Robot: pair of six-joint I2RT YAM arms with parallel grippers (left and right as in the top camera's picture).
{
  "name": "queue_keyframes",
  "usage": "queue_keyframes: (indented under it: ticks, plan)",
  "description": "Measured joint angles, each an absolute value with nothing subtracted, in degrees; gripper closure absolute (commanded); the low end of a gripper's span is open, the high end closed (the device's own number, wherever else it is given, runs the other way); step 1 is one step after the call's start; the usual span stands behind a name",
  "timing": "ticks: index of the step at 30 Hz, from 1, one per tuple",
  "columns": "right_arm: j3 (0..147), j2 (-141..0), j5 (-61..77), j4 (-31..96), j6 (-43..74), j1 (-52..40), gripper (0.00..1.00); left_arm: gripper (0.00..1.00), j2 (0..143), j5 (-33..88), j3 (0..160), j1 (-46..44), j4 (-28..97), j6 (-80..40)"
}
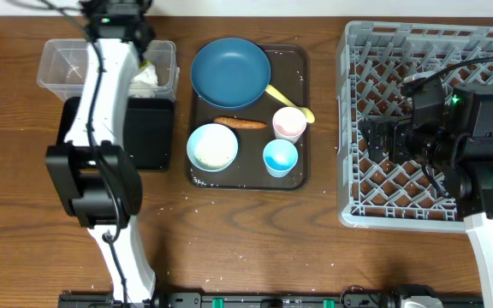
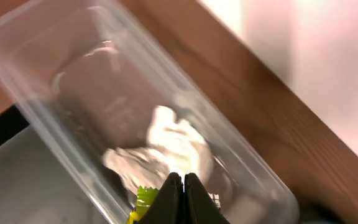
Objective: Sort waste into correct bins and load items into the dishwasher rack
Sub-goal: 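Carry wrapper with left gripper and drop it into clear bin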
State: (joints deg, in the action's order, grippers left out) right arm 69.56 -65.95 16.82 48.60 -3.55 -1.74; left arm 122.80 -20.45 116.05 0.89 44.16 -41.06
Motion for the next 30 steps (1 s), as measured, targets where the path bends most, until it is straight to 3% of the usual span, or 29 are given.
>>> queue_keyframes:
  ticks: [6, 10, 14, 24, 30]
  plan:
    - [69.6, -66.0, 16.9, 48.6, -3.5, -1.7, 0.01, 0.90, 126.6, -21.3, 116.0, 3.8, 43.8, -48.8]
    - [69.6, -66.0, 17.0, 48.6, -3.4, -1.7, 0.01, 0.57, 127.7, -21.4, 115.8, 3.6, 41.9, -51.6]
    - [69.6, -66.0, 17.0, 48.6, -3.3, -1.7, 0.01, 0.38, 127.7, -21.4, 115.8, 3.5, 39.9, -52.5]
    - [69.6, -66.0, 17.0, 48.6, -3.3, -1.7, 0.01, 0.28, 127.6, -19.5, 115.8, 3.5, 39.4, -50.0]
    - [69.6, -66.0, 17.0, 48.5, -3.3, -1.7, 0.01, 0.26, 123.3, -6.3, 115.8, 3.5, 39.2, -37.6]
